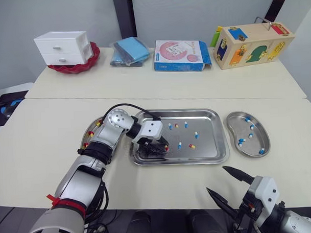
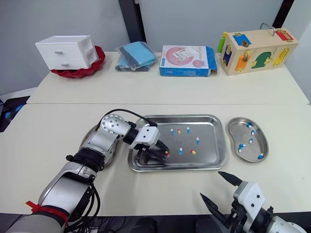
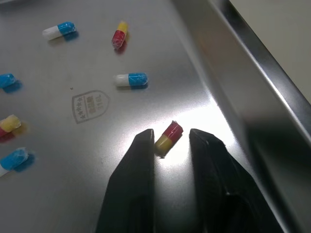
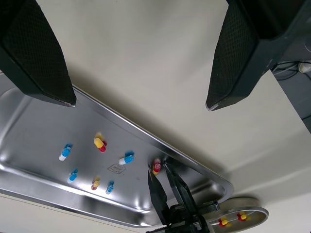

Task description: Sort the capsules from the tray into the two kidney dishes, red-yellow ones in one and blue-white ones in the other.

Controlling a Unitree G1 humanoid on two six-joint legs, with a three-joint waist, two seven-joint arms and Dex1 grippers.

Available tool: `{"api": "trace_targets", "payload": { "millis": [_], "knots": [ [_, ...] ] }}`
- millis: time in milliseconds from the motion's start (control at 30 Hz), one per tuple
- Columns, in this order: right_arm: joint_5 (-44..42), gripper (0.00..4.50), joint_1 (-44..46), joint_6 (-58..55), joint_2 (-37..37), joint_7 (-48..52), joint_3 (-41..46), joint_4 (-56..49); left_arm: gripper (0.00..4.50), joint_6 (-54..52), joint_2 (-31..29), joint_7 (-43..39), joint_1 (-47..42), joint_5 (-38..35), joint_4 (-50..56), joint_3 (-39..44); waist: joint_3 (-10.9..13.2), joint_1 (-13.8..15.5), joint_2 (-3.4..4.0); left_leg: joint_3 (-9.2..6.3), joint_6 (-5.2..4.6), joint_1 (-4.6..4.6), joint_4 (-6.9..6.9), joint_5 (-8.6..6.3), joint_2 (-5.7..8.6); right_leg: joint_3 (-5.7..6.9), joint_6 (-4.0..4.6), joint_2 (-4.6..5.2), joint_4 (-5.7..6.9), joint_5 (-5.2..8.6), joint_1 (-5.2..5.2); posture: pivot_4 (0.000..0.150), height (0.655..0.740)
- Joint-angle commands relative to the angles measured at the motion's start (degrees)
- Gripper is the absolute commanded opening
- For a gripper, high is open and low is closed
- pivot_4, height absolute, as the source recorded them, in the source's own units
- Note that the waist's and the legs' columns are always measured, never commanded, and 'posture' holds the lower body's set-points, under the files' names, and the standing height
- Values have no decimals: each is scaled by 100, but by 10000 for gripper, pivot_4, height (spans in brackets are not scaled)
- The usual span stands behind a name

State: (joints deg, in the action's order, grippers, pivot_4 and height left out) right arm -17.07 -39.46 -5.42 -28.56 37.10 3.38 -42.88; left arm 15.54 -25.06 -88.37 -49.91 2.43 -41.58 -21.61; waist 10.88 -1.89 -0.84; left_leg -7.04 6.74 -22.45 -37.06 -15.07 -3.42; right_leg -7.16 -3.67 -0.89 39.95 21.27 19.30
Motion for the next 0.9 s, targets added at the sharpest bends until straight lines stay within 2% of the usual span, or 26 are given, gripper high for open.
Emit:
{"api": "trace_targets", "payload": {
  "millis": [33,267,433,700,900],
  "knots": [
    [-107,45000,-49,93,19,-20,87,-154,426,76,-4,1,-33,107,-55,-61,-1,-1,-1,0,0,0,0,0,0,0,0,0,0,0,0,1500,7400],
    [-129,45000,-78,49,-43,26,95,-228,426,11,-79,-57,91,65,126,-50,-2,0,1,-1,0,3,0,1,0,2,0,0,1,0,-3,1500,7400],
    [-182,45000,-76,13,-249,219,59,-397,426,-470,-355,-137,179,-169,661,154,-2,-20,1,-2,0,3,0,1,0,1,0,0,2,0,-2,1500,7400],
    [-433,45000,309,-52,-946,823,167,-323,426,-1944,-1455,-20,584,-590,2175,788,-2,-48,1,-6,-1,4,1,2,-2,5,1,0,3,1,-6,1500,7400],
    [-692,45000,760,-161,-1163,1105,193,-132,426,-2939,-2256,283,1017,-818,2960,1298,-2,-29,1,-11,0,4,0,3,-2,10,2,0,2,1,-7,1500,7400]
  ]
}}
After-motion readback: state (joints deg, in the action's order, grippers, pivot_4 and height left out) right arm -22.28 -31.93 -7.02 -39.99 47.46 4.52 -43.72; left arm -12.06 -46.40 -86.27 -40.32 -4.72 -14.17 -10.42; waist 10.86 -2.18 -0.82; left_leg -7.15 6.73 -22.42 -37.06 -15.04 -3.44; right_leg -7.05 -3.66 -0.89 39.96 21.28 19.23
